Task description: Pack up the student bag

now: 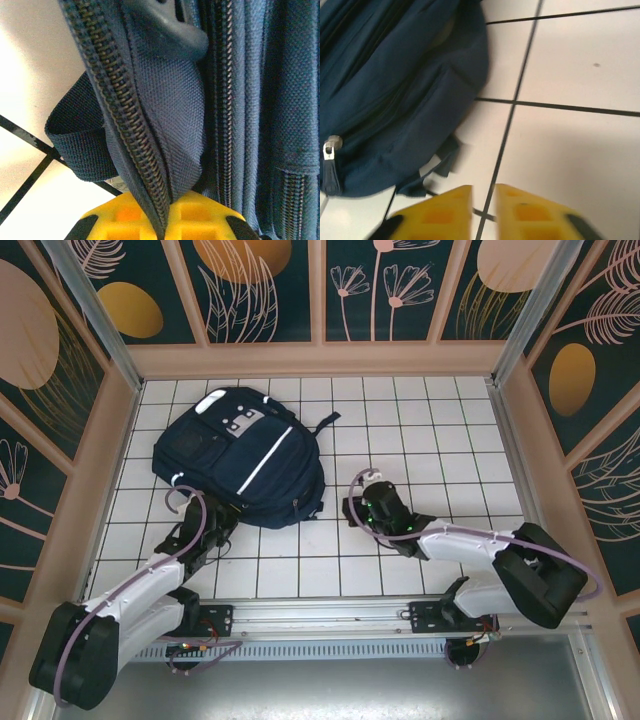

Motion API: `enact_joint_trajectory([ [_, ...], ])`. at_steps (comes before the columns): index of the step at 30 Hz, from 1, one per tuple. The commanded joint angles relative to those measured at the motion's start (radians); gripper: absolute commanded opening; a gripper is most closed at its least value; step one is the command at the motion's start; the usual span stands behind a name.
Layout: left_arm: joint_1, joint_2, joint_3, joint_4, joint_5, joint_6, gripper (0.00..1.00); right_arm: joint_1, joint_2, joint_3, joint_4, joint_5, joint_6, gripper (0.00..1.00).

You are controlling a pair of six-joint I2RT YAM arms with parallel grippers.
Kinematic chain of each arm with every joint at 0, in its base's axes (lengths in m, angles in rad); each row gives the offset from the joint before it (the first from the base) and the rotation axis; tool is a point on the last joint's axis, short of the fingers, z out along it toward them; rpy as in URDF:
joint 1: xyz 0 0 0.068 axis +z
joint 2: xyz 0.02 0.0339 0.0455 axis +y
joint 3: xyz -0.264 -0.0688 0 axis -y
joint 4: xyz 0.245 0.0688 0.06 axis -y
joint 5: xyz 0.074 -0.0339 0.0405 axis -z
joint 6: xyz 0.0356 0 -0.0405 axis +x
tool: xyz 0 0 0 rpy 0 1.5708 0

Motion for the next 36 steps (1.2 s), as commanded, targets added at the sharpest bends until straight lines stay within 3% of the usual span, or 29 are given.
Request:
enact_joint_trajectory([
  [1,0.019,-0.039,0.024,-0.025,-0.08,0.048,0.26,0.087,0.049,0.09,-0.051,0.102,-0.06,0.26],
  [4,0.019,-0.081,0.031,-0.071,-0.084,0.071,0.33,0.148,0.116,0.172,-0.1,0.175,-0.088,0.27],
  [15,0.019,-0.164,0.014,-0.122,-0.08,0.074,0.38,0.348,0.371,0.475,-0.306,0.414,-0.122,0.24],
  [30,0.019,-0.172,-0.022,-0.089,-0.06,0.058,0.44,0.357,0.501,0.568,-0.374,0.433,-0.075,0.28],
  [32,0.019,-0.178,-0.021,-0.095,-0.062,0.059,0.44,0.357,0.511,0.578,-0.372,0.438,-0.08,0.24],
  [34,0.019,-0.189,-0.016,-0.108,-0.065,0.064,0.45,0.357,0.516,0.587,-0.376,0.446,-0.085,0.05],
  [36,0.018,-0.201,-0.008,-0.127,-0.068,0.071,0.45,0.358,0.51,0.591,-0.394,0.465,-0.076,0.0],
])
